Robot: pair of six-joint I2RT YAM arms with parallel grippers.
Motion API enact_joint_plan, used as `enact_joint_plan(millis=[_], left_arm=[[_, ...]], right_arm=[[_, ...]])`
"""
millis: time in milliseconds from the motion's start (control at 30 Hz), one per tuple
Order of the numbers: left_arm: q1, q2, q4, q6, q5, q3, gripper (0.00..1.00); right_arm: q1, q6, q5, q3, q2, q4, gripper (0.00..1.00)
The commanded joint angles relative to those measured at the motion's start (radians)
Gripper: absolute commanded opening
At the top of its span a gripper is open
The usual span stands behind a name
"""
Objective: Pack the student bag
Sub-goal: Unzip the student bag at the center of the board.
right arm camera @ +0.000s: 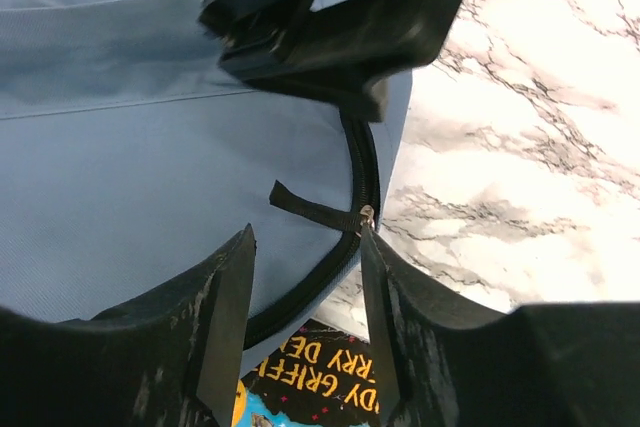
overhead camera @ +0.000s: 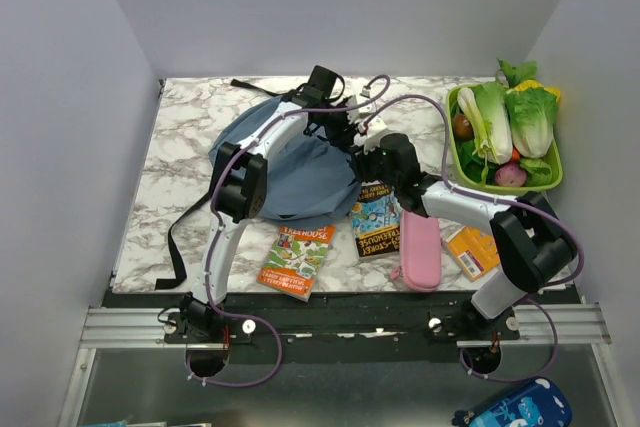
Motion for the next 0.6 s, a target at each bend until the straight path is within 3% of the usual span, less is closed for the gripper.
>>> enact_joint_plan(millis=[0,167,567], left_arm=[[0.021,-0.043,0.171,-0.18,-0.009,-0.004,0.6],[0.043,-0.046,0.185,-0.269,0.03,0.014,0.6],[0.081,-0.077,0.203,-0.317,0.074,-0.039,0.6]], right_arm=[[-0.007,-0.059,-0.056,0.024,0.001,0.024,0.56],[-0.005,-0.139,-0.093,0.067,0.037,-0.05,0.58],[0.013,-0.247,-0.105,0.139,0.113,-0.145,0.59]])
